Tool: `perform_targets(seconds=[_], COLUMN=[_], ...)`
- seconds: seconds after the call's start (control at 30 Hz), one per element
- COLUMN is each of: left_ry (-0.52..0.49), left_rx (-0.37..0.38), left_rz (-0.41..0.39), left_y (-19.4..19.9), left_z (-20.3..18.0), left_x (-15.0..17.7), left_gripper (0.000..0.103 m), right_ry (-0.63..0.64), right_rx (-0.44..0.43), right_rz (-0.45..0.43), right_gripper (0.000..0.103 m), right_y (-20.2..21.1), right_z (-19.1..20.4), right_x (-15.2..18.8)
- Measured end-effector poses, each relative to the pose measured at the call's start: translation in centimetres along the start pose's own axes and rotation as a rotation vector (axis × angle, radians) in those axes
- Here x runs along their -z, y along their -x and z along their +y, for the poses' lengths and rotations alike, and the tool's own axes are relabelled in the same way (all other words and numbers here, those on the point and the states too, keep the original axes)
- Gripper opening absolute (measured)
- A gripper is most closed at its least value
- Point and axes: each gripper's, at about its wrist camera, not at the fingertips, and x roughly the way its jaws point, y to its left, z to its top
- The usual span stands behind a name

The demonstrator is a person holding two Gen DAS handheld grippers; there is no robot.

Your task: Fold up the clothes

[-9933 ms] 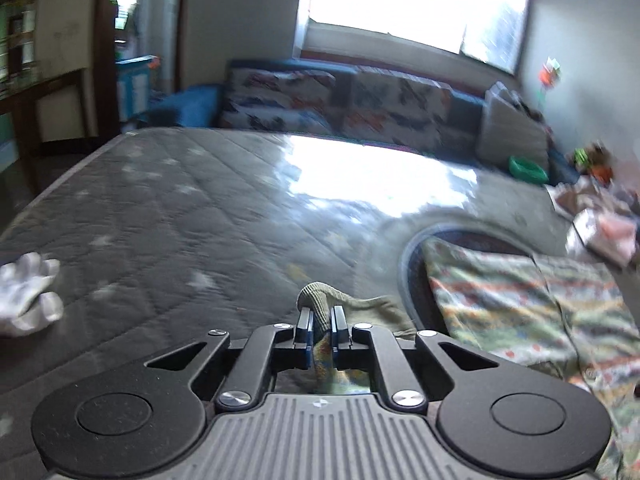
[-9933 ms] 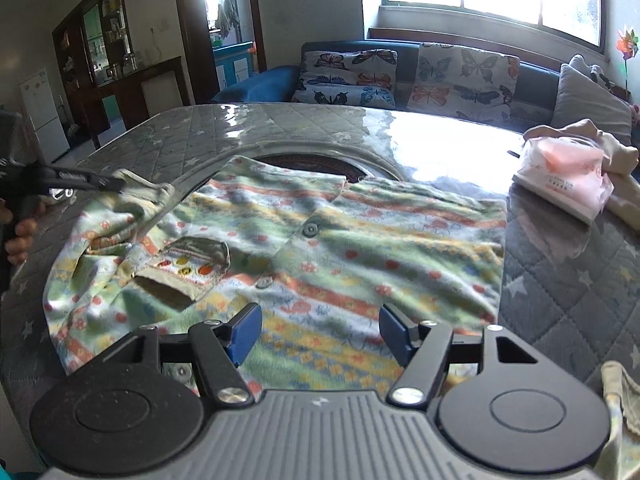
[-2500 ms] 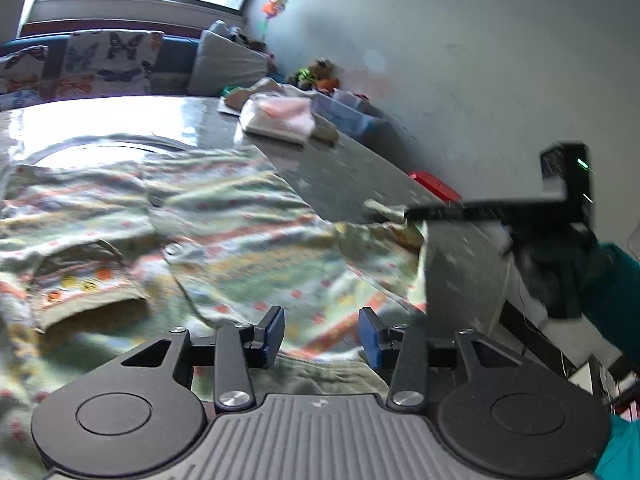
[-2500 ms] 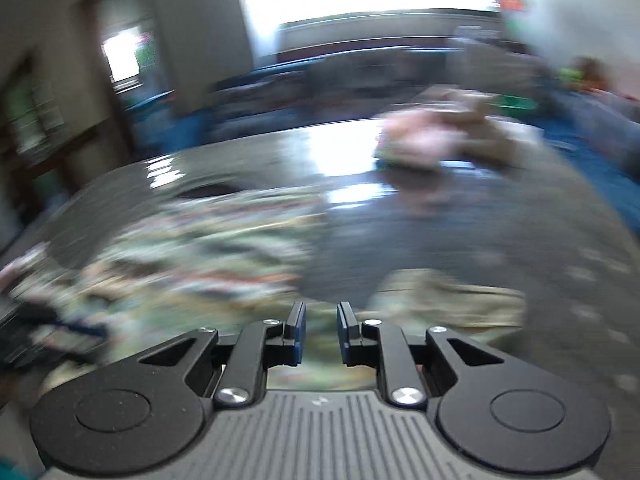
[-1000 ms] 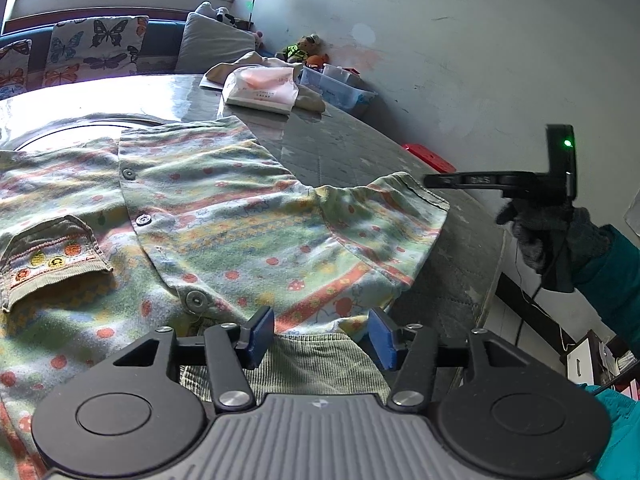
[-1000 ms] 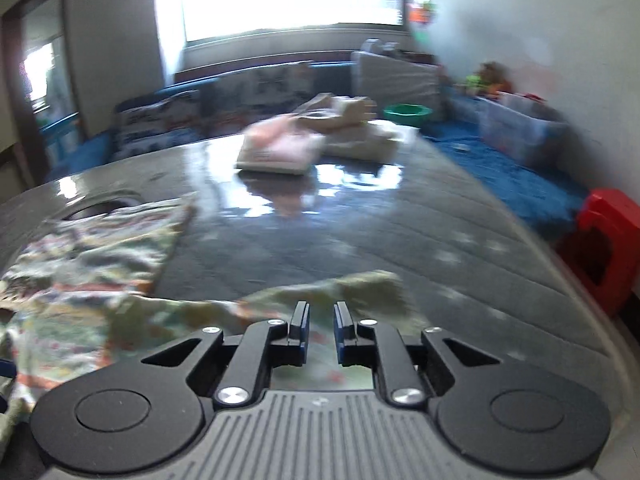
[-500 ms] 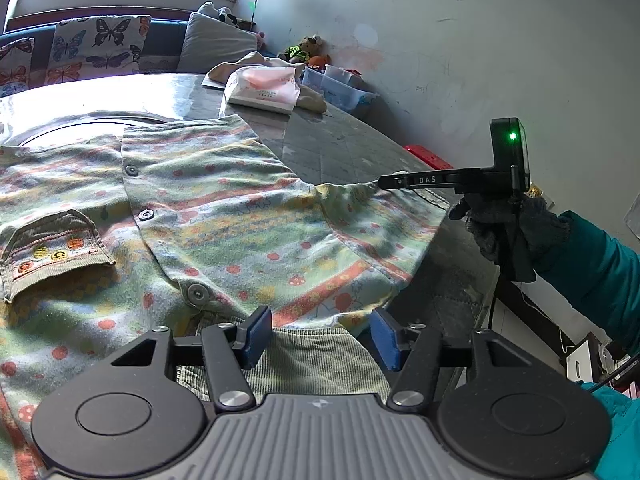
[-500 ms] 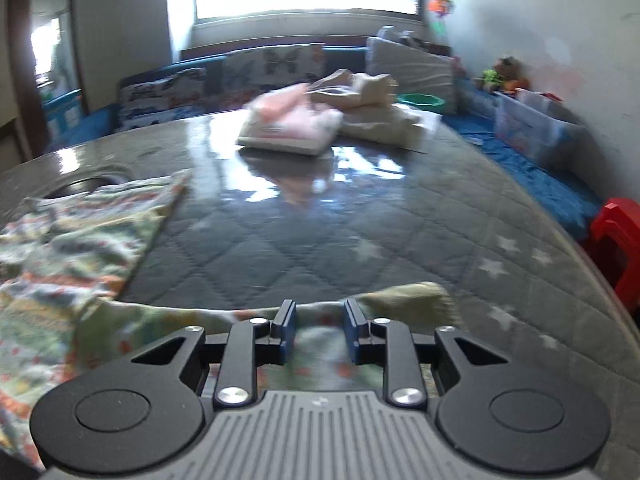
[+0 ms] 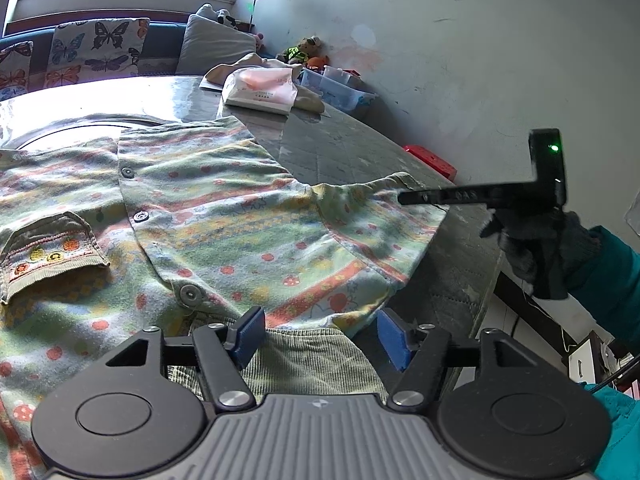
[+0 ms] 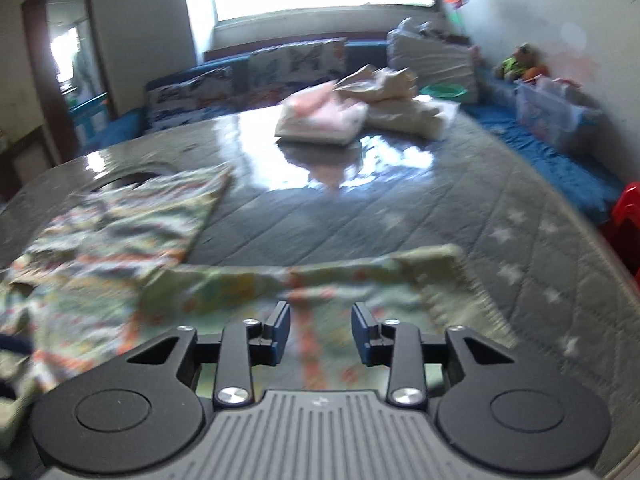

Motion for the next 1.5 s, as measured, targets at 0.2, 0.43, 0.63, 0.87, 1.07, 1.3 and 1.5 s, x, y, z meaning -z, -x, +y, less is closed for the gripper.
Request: perform_targets(seconds=[0.2, 0.43, 0.63, 0.87, 1.07, 1.3, 1.5], left_ry=[0.004, 0.011, 0.073, 0.098, 0.072, 0.051, 0.054], left_rx=[-0.026, -0.073, -0.107, -0.127, -0.154, -0.192, -0.214], left_rz=[-0.003, -0.066, -0.036, 0.0, -0.029, -0.028, -0.02], left_y=[0.4, 1.9, 1.4, 1.3, 1.6, 0.6, -0.3], left_z=[-0.1, 0.2, 1.4, 1.7, 0.6, -0.4, -1.1], left_x=[-0.2, -1.4, -0.9, -0.6, -2.1, -3.5, -4.5], left_gripper=[0.069, 0.077, 0.077, 0.082, 0.091, 0.098, 0.103], right_ry=[0.085, 0.141, 0.202, 0.219, 0.18, 0.126, 0.064], right_rx=[-0.021, -0.066, -0.15, -0.156, -0.111, -0.077, -0.011], right_rz=[0.058, 0.032, 0.034, 0.059, 0.048, 0.032, 0.002], right_gripper=[0.041, 0.042, 0.046, 0.049, 0.055, 0.058, 0.06], right_y=[1.0, 1.2, -0.9, -1.4, -1.0, -0.7, 0.0], right_z=[1.8, 4.4, 7.7, 8.5, 7.6, 6.2, 3.6], right_x=[1.5, 1.0, 0.1, 0.5, 0.3, 0.5, 0.4])
